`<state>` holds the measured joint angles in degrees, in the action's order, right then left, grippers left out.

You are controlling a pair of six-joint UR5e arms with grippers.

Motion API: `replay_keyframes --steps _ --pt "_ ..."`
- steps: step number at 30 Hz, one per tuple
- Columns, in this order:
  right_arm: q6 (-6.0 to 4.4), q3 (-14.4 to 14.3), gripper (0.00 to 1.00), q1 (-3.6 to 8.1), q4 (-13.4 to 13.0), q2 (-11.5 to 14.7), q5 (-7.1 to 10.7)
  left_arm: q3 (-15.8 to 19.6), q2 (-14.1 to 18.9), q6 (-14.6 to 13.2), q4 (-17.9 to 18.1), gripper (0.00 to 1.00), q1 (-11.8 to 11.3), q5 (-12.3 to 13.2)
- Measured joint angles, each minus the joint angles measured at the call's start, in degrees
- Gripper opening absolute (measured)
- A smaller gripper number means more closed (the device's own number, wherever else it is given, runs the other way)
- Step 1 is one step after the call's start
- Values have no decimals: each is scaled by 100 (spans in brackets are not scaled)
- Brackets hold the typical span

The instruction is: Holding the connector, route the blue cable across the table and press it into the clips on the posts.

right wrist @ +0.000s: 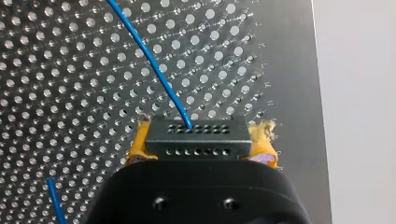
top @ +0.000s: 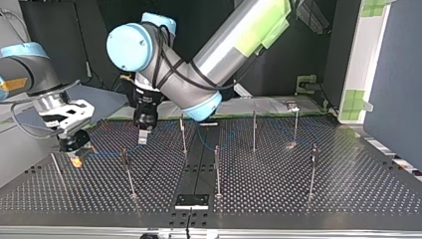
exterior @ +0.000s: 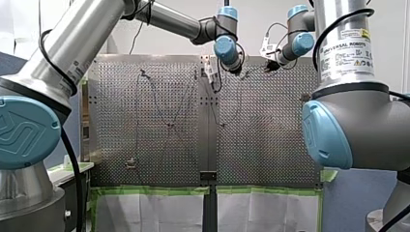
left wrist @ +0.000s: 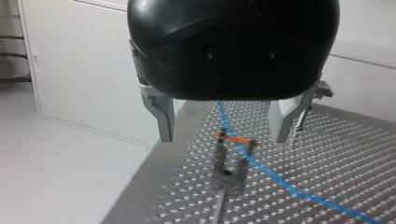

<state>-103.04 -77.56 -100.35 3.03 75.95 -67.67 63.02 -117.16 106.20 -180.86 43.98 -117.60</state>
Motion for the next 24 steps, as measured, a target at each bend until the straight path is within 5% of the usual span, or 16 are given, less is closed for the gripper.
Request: replay_keyframes --steps 11,24 --pt "0 0 0 0 0 0 0 575 574 52 559 100 -138 -85" --pt "0 0 0 0 0 0 0 1179 1179 500 1163 100 102 31"
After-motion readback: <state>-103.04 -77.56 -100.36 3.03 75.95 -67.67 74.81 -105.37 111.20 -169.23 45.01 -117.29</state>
